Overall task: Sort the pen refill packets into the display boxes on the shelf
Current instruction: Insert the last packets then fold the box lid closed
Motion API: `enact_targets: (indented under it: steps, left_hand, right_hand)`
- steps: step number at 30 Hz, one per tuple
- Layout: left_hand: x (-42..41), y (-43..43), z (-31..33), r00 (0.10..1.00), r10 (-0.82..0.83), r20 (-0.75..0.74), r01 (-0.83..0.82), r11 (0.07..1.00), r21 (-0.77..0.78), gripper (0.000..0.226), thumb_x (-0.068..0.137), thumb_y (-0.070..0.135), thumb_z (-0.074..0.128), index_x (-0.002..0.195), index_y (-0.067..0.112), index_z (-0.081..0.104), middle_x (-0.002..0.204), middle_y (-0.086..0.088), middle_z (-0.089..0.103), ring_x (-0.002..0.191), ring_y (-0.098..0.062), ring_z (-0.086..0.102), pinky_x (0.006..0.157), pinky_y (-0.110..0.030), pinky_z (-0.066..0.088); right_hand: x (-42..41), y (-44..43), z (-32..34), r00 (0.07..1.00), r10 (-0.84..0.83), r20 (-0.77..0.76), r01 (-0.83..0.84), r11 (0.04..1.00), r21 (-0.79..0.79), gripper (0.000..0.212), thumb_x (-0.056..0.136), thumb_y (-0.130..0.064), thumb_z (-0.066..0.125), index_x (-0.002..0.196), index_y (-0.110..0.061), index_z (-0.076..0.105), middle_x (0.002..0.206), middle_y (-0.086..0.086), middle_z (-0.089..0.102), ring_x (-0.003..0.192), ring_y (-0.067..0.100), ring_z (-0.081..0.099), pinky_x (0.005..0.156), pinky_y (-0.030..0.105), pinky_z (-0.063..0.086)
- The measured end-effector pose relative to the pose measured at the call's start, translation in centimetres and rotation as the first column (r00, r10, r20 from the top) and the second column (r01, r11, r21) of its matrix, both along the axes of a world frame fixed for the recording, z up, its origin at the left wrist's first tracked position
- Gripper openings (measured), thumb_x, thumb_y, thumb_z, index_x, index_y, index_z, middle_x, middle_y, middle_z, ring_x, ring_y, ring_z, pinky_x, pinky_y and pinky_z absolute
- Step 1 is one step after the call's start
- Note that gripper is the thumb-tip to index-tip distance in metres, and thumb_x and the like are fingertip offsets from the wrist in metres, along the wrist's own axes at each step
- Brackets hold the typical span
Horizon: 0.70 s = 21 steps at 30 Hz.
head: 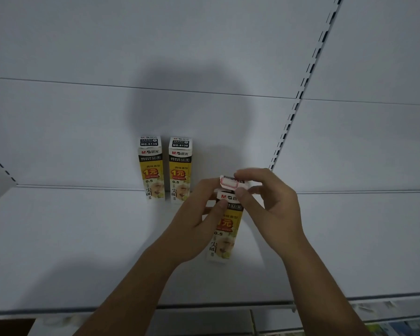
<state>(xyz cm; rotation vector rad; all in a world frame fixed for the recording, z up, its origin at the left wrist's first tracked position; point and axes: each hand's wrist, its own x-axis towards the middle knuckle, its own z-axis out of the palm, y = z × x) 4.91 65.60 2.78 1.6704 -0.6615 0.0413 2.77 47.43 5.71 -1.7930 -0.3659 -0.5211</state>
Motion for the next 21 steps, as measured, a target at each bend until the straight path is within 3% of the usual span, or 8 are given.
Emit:
enact_targets:
  steps: [5,7,9,12,17,21]
  left_hand:
    - [-0.1,0.0,0.2,1.000,0.020,0.008,-0.020,1.000,-0.006,0.030,0.109,0.026,0.047,0.139,0.027,0.051,0.131,0.003,0.060,0.126,-0.013,0.062,0.094,-0.020,0.055]
    - [-0.2,0.0,0.5,1.000,0.018,-0.011,-0.019,0.999,-0.035,0.031,0.106,0.024,0.051,0.136,0.033,0.051,0.128,0.012,0.063,0.123,-0.006,0.063,0.092,-0.016,0.054]
    - [-0.3,-0.1,0.6,0.999,-0.002,-0.032,0.000,0.998,-0.062,0.033,0.103,0.023,0.054,0.134,0.033,0.051,0.123,0.023,0.064,0.122,-0.004,0.064,0.091,-0.017,0.055]
    - [-0.1,0.0,0.4,0.999,-0.010,-0.045,0.006,0.995,-0.100,0.033,0.101,0.021,0.058,0.132,0.026,0.048,0.127,0.022,0.062,0.123,-0.010,0.065,0.091,-0.024,0.058]
    - [0.2,0.0,0.1,1.000,0.030,-0.006,-0.031,0.996,-0.088,0.047,0.100,0.007,0.063,0.141,0.018,0.042,0.133,0.036,0.050,0.127,-0.005,0.061,0.089,-0.022,0.058]
    - [0.5,0.1,-0.3,0.996,0.049,0.069,-0.046,0.998,-0.053,0.036,0.102,0.022,0.060,0.136,0.029,0.053,0.150,0.013,0.046,0.137,-0.011,0.054,0.099,-0.026,0.057]
  right_hand:
    - [0.2,0.0,-0.8,0.999,-0.043,0.028,0.044,0.997,-0.058,0.019,0.099,-0.013,0.068,0.115,-0.021,0.074,0.118,-0.012,0.071,0.117,0.021,0.067,0.090,0.033,0.059]
    - [0.2,0.1,-0.8,0.998,-0.053,0.020,0.054,0.997,-0.050,0.021,0.100,-0.012,0.066,0.115,-0.024,0.073,0.117,-0.013,0.071,0.116,0.019,0.067,0.089,0.029,0.059]
    - [0.3,0.1,-0.7,0.998,-0.058,0.015,0.059,0.998,-0.028,0.022,0.100,-0.010,0.065,0.114,-0.026,0.073,0.116,-0.012,0.071,0.116,0.020,0.067,0.089,0.028,0.059]
    - [0.4,0.1,-0.6,0.998,-0.058,0.022,0.058,0.998,-0.031,0.020,0.100,-0.015,0.063,0.112,-0.028,0.073,0.115,-0.012,0.071,0.116,0.021,0.067,0.087,0.026,0.058]
    - [0.5,0.3,-1.3,0.999,-0.037,-0.014,0.038,0.999,0.024,0.019,0.099,-0.016,0.061,0.109,-0.026,0.073,0.117,-0.011,0.071,0.119,0.021,0.065,0.090,0.036,0.061]
    - [0.6,0.2,-2.1,1.000,-0.010,-0.012,0.011,0.998,0.060,0.018,0.102,-0.019,0.059,0.110,-0.023,0.075,0.123,-0.005,0.070,0.128,0.023,0.062,0.100,0.051,0.057]
